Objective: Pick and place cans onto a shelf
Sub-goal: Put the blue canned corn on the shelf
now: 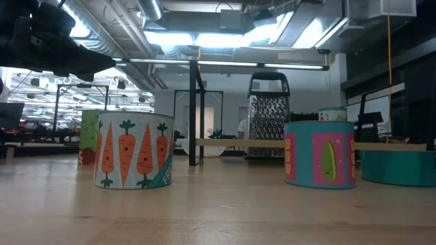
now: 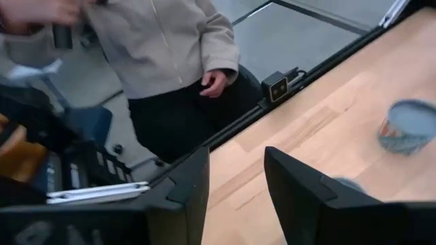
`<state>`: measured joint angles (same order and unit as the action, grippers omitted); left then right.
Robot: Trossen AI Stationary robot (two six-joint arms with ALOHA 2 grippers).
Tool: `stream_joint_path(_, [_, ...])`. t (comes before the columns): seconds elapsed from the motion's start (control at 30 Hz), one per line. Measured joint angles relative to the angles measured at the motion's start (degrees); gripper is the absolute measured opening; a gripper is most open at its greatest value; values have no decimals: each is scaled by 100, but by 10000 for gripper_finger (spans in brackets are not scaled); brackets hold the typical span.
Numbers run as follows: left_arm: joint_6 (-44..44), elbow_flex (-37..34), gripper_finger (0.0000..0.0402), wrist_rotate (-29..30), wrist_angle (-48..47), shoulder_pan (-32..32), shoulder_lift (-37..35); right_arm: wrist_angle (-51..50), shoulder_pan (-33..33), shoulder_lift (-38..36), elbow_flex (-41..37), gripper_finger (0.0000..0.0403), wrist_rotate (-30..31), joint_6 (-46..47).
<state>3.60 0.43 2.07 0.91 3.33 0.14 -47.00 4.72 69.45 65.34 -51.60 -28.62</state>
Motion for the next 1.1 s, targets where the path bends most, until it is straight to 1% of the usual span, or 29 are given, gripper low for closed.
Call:
stream_joint_path(0.13, [-1, 0, 66, 0, -2, 1, 1, 450, 456, 204, 0, 145, 608, 7])
stream_joint_path(0.23, [0, -2, 66, 0, 0, 0, 0, 678, 789, 412, 0, 145, 1274, 5])
stream_joint_path(0.43, [0, -1, 66, 0, 0, 0, 0, 744, 1310, 925, 0, 145, 2644, 4])
stream_joint_path(0.53, [0, 0, 66, 0, -1, 1, 0, 748, 1495, 1233, 1, 145, 3171, 3])
stream_joint_path(0.7, [0, -2, 66, 0, -2, 0, 0, 827, 1694, 1787, 2, 145, 3709, -18])
stream_joint_path(0.9, [0, -2, 66, 0, 0, 2, 2, 870, 1730, 2454, 2, 145, 4443, -33])
stream_joint_path(0.97, [-1, -1, 66, 0, -1, 1, 1, 874, 1726, 2658, 2, 145, 4585, -35])
stream_joint_path(1.1, [-1, -1, 66, 0, 0, 1, 0, 942, 1729, 3030, 2, 145, 4612, -56])
